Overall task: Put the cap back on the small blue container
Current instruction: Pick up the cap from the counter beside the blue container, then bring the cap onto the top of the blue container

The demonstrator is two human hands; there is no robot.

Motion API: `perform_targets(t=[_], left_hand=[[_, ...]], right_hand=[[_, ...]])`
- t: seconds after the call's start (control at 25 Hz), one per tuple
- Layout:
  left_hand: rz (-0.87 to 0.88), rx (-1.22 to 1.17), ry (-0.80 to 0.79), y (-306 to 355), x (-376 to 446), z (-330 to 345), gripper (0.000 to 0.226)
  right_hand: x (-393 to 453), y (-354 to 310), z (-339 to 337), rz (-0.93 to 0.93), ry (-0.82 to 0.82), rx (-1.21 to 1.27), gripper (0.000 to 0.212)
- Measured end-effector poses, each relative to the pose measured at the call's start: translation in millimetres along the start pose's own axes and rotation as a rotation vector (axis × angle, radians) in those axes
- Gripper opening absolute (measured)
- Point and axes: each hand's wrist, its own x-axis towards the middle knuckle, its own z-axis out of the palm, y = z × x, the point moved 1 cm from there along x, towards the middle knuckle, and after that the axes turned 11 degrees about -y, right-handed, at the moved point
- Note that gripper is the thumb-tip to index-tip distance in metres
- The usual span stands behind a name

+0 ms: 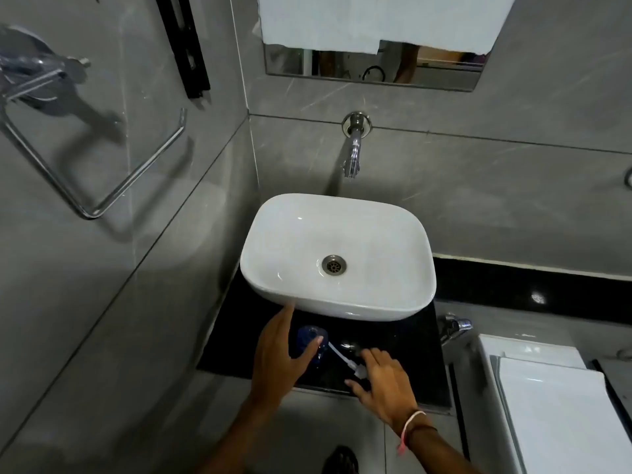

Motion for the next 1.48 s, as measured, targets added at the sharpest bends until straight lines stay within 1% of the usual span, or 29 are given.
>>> perform_targets(t=[0.04,0.08,0.16,0.2,0.28,0.4,0.48,0.6,0.76,0.84,0.96,1.08,1.16,1.24,1.28,1.36,1.48], left_hand=[[-0.037,-0.034,-0.022,-4.4,-2.3,6.8,0.078],[-0.076,-0.064,-0.039,-4.2,-2.9,9.2,0.076],[-0.116,-0.073,-0.067,-6.0,-6.9,16.8,0.072],[-0.117,-0.075,-0.057,-9.1,-6.3,21.3,0.07],[-0.13,-0.084,-0.051,-8.8,-5.0,22.2,0.068],[-0.159,-0.035,-0.034,-8.3,-6.4,23.6,0.068],[-0.178,-0.027,-0.013,-7.6,-7.7,26.1,0.068],[-0.172,-0.036,-0.028,-6.0,-11.2,29.2,0.074],[-0.149,-0.01,-0.018,-7.0,-10.2,30.8,0.078],[-0.14,0.013,-0.018,-7.5,-8.0,30.6,0.076],[-0.134,0.051,-0.022,-10.5,-8.1,32.2,0.073],[-0.147,-0.011,-0.033,-13.0,-7.5,34.9,0.074],[-0.162,-0.064,-0.033,-14.8,-5.9,35.1,0.073],[-0.171,-0.073,-0.023,-15.6,-5.8,33.7,0.072],[-0.168,-0.072,-0.017,-15.9,-6.2,33.7,0.071],[-0.165,-0.079,-0.002,-16.6,-6.9,34.9,0.069],[-0.169,-0.08,-0.007,-18.0,-6.9,36.5,0.069]], right_hand=[[1.3,1.6,2.7,0.038,-0.085,0.011,0.048],[2.7,1.9,1.9,0.05,-0.112,0.085,0.042],[4.1,6.0,-1.0,0.065,-0.088,0.302,0.033],[5.5,6.8,-6.1,0.073,-0.076,0.433,0.033],[8.7,10.5,-24.9,0.046,-0.009,0.621,0.032],[14.0,18.4,-61.0,-0.036,0.132,0.702,0.025],[12.8,17.9,-84.8,-0.126,0.202,0.695,0.023],[10.5,10.1,-108.4,-0.215,0.203,0.628,0.022],[15.1,-0.9,-122.4,-0.306,0.079,0.488,0.022],[18.2,-6.6,-130.4,-0.347,0.023,0.437,0.022],[27.2,-23.2,-150.9,-0.396,-0.004,0.323,0.028],[43.5,-53.8,-163.2,-0.475,-0.051,0.16,0.045],[57.0,-74.5,-158.3,-0.503,-0.141,0.04,0.047],[68.3,-87.5,-146.4,-0.482,-0.226,-0.059,0.043],[72.2,-88.8,-139.6,-0.461,-0.255,-0.065,0.04],[76.3,-84.1,-126.6,-0.43,-0.289,-0.002,0.032],[75.4,-75.4,-112.2,-0.405,-0.267,0.118,0.02]])
